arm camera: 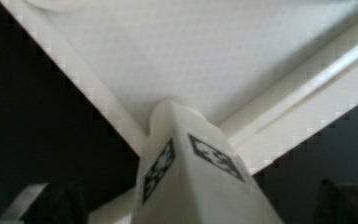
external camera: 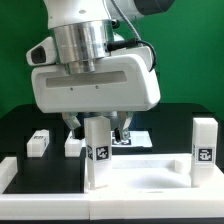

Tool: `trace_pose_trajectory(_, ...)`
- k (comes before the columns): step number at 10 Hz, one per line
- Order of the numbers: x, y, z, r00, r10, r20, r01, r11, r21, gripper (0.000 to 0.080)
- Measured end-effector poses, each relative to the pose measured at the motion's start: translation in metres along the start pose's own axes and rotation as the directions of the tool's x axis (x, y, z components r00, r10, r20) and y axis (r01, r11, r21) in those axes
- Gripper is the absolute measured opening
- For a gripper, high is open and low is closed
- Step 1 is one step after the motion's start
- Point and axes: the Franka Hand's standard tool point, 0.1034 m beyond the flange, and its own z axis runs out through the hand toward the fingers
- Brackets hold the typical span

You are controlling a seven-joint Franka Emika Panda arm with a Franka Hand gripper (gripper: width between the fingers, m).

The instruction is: Assemble desk

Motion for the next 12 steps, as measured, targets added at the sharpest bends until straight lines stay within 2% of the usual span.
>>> trace_pose_trajectory(1,0.0004,-0.0019,-0.0029,0.982,-0.188,-0.001,0.188,0.982,-0.016,0.0648)
trace_pose_trajectory(2,-0.0014,-0.0038,-0.0021,0.922,-0.387,0.01,0.387,0.922,-0.029,0.0648)
trace_pose_trajectory(6,-0.0031,-0.0013,0.0003,0.938,-0.347,0.01,0.347,0.937,-0.028,0.0648)
trace_pose_trajectory(7,-0.0033,-0.0017,0.0006,0.957,-0.29,0.008,0.29,0.957,-0.027,0.0536)
trace_pose_trajectory(8,-0.0034,-0.0017,0.0008,0.981,-0.194,0.006,0.194,0.981,-0.027,0.0322)
trace_pose_trajectory(9,-0.0033,-0.0011,0.0008,0.991,-0.134,0.004,0.134,0.991,-0.028,0.0322)
trace_pose_trajectory(10,-0.0035,-0.0017,0.0008,0.999,-0.049,0.002,0.049,0.998,-0.028,0.0287)
trace_pose_trajectory(12,-0.0038,-0.0033,0.0009,0.994,0.113,-0.003,-0.113,0.993,-0.028,0.0287)
